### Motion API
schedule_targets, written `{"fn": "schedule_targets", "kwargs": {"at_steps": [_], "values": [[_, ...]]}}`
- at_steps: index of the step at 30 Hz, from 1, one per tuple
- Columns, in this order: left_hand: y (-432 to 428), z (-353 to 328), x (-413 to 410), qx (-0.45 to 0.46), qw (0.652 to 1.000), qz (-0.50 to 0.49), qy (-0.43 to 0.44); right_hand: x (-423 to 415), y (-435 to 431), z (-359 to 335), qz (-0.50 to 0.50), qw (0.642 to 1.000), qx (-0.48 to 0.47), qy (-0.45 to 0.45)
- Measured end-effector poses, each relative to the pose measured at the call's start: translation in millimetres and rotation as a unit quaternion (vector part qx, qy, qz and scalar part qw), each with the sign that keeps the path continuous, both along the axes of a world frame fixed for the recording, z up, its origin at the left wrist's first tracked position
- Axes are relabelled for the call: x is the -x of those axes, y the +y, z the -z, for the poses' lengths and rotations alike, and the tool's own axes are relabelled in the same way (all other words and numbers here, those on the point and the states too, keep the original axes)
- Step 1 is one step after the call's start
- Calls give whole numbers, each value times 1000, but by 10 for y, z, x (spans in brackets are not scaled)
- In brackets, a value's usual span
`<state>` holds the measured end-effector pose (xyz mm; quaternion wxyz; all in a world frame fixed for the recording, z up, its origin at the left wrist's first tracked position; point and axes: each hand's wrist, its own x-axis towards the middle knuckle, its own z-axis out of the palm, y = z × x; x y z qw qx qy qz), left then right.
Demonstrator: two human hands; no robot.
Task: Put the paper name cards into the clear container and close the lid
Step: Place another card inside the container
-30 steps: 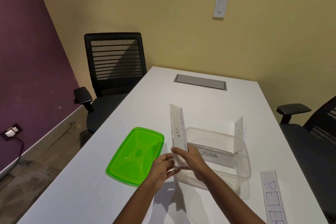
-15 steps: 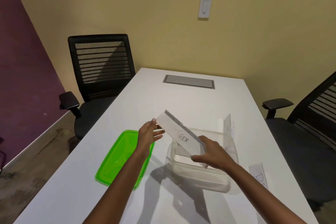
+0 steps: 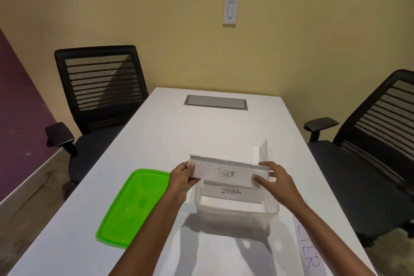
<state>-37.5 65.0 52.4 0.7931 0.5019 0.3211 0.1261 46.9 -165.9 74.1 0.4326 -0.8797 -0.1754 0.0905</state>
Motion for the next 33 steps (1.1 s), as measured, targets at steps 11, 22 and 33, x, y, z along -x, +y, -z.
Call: {"fn": "schedule_targets", "kwargs": {"at_steps": [11,22,33], "values": [[-268,349,-199,-207,969,26,128,-130,-71,308,162,961,-64,216],[-471,321,-461,-250,912,149,290,-244,52,295,102,964,115,216],[-575,526,-511,-345,811,253,399,-150,293,607,-8,929,334,156]]}}
